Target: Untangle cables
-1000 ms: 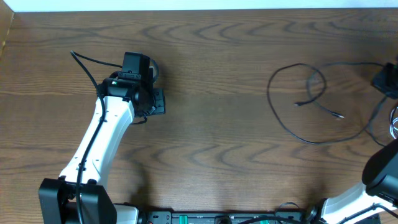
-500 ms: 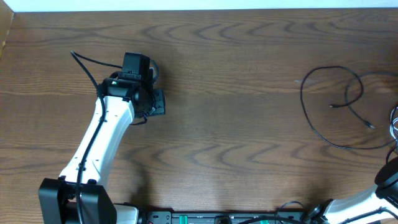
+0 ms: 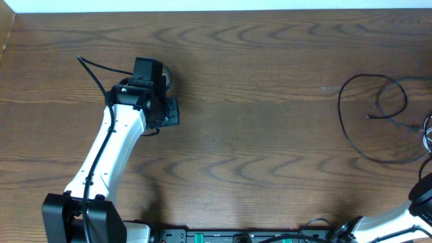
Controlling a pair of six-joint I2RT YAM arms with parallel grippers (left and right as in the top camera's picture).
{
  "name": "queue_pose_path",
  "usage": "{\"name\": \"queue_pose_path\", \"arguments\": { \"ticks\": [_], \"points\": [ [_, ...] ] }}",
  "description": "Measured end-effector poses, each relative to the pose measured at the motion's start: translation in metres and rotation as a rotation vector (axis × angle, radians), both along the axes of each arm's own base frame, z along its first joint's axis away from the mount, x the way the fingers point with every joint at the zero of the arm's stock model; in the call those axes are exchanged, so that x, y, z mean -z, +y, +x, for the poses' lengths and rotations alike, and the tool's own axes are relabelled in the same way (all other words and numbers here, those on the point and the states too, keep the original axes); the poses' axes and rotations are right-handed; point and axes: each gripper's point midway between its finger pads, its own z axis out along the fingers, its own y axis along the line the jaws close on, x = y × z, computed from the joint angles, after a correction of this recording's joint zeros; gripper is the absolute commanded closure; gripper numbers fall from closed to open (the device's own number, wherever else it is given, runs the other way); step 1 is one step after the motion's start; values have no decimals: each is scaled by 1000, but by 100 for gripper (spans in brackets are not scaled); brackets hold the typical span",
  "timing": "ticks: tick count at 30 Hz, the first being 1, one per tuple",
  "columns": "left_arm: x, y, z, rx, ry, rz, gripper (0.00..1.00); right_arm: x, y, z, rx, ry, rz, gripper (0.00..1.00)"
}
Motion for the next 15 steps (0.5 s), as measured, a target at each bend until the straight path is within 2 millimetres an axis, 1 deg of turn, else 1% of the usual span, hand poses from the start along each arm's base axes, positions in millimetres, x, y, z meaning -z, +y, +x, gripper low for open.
{"name": "queue_pose_path", "arguments": {
  "ticks": [3, 4, 5, 6, 7, 8, 9, 13, 15],
  "points": [
    [0, 0, 0, 0, 0, 0, 52, 1, 26, 24, -125, -57, 63, 52],
    [0, 0, 0, 0, 0, 0, 52, 1, 38, 33, -174, -74, 87, 53],
    [0, 0, 0, 0, 0, 0, 53, 1, 54, 45, -240, -93, 114, 53],
    [0, 0, 0, 0, 1, 0, 53, 0, 70, 54, -302, -106, 140, 53],
    [0, 0, -1, 0, 2, 0, 52, 1, 99, 67, -402, -116, 183, 54],
    [0, 0, -1, 0, 3, 0, 52, 1, 110, 71, -438, -117, 198, 53],
    [0, 0, -1, 0, 4, 1, 53, 2, 126, 76, -490, -107, 212, 53],
    [0, 0, -2, 0, 7, 1, 52, 10, 210, 88, -727, -20, 263, 55],
    [1, 0, -2, 0, 9, 1, 53, 15, 243, 90, -806, 40, 246, 56]
  ]
}}
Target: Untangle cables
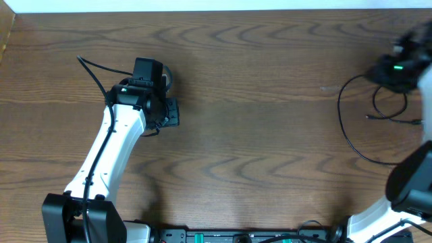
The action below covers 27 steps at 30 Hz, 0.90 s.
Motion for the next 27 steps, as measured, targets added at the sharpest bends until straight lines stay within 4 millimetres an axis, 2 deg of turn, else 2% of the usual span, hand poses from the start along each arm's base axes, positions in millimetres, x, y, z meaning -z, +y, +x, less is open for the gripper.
{"name": "queue_pose_path", "arguments": {
  "ticks": [4, 8, 14, 17, 20, 23, 27],
  "points": [
    [0, 0, -1, 0, 5, 1, 52, 11, 42, 2, -90, 51, -138, 51],
    [1, 0, -3, 0, 11, 2, 52, 30, 57, 4, -92, 79, -257, 53],
    [1, 1, -5, 0, 19, 3, 52, 71, 53, 7, 30, 140, -329, 57],
    [1, 1, -5, 0, 20, 3, 52, 94, 50, -8, 80, 234, -324, 63],
    [1, 1, -5, 0, 21, 3, 52, 115, 49, -35, 107, 375, -318, 63],
    [1, 1, -5, 0, 21, 3, 53, 125, 49, -49, 115, 447, -318, 63],
    [1, 1, -5, 0, 21, 3, 53, 126, 48, -59, 109, 490, -321, 63]
  ]
}}
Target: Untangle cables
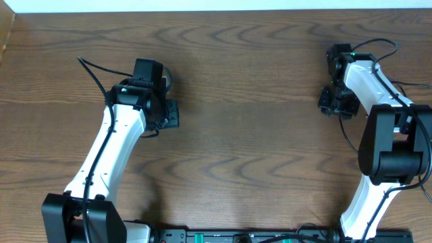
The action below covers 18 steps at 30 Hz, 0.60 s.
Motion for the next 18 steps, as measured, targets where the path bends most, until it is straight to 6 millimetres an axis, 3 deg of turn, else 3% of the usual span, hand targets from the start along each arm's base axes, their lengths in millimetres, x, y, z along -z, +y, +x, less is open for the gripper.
{"name": "queue_pose_path", "arguments": {
  "ticks": [14, 15, 18],
  "points": [
    [0, 0, -1, 0, 2, 0, 52, 18, -21, -15, -5, 26, 51, 64],
    [0, 0, 0, 0, 2, 0, 52, 18, -21, -15, -16, 25, 58, 69],
    [0, 0, 0, 0, 2, 0, 52, 20, -19, -15, -41, 26, 81, 99]
  ]
}}
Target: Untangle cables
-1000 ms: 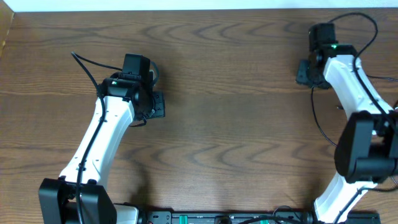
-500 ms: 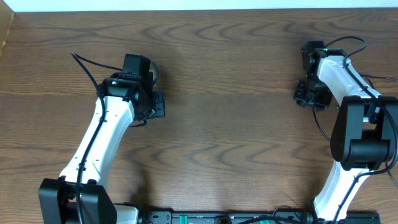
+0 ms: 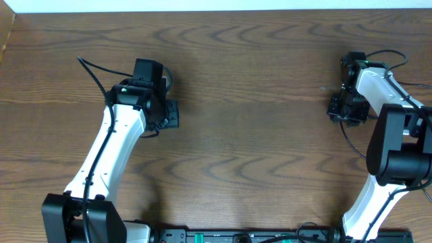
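A thin black cable [image 3: 349, 143] lies on the wooden table at the far right. Only a curved stretch of it shows below the right arm, which hides the rest of the loop. My right gripper [image 3: 343, 108] points down over the left edge of that loop; from above its jaws cannot be made out. My left gripper [image 3: 171, 113] hangs over bare table at the left, far from the cable, and its jaw state cannot be read either.
The white left arm [image 3: 108, 155] crosses the left part of the table from the front edge. The white right arm [image 3: 395, 135] covers the right edge. A pale strip [image 3: 216, 5] runs along the table's far edge.
My right gripper has shifted a little to the right and toward the front, still over the left side of the cable loop. The left arm has not moved.
At first the cable lay as an open loop at the right, with the right arm barely in view at the front right corner. Then that arm was blurred over the far right. Later its gripper stood at the loop's left edge, where it remains.
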Controlling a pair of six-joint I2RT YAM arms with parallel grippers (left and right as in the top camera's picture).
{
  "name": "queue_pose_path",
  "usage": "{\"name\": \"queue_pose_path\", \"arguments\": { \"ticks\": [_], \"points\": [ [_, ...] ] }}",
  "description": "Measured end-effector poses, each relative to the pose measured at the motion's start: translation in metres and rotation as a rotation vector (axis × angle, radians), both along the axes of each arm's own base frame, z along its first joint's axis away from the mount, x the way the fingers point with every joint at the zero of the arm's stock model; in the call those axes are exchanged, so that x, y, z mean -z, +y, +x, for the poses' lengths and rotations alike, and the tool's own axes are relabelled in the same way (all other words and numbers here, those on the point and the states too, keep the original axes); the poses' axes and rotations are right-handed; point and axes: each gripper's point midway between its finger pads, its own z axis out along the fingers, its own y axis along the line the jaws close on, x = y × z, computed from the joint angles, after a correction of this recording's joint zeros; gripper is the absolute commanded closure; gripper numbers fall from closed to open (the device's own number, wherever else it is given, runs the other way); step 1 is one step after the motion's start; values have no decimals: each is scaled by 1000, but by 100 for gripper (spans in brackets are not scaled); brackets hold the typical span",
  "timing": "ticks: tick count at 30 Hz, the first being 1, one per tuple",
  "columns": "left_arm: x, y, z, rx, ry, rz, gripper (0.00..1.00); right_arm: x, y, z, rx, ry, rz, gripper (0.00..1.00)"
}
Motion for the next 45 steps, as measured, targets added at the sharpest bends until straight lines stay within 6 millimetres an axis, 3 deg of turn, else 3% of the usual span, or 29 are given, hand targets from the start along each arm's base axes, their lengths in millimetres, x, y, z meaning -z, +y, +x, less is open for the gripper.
{"name": "queue_pose_path", "arguments": {
  "ticks": [11, 15, 19, 22, 25, 28, 30, 39, 45],
  "points": [
    [0, 0, 0, 0, 0, 0, 52, -1, 2, 0, -53, 8, 45, 99],
    [0, 0, 0, 0, 0, 0, 52, -21, -10, 13, -47, -19, 61, 99],
    [0, 0, 0, 0, 0, 0, 52, -69, -46, 54, 0, -187, 35, 99],
    [0, 0, 0, 0, 0, 0, 52, -124, -82, 74, 59, -348, -13, 99],
    [0, 0, 0, 0, 0, 0, 53, -182, -121, 79, 128, -496, -86, 99],
    [0, 0, 0, 0, 0, 0, 52, -224, -161, 68, 213, -579, -176, 99],
    [0, 0, 0, 0, 0, 0, 52, -235, -185, 52, 297, -587, -228, 99],
    [0, -1, 0, 1, 1, -4, 53, -230, -276, -35, 721, -514, -380, 99],
    [0, -3, 0, 4, 2, -17, 53, -228, -309, -71, 904, -519, -415, 99]
  ]
}}
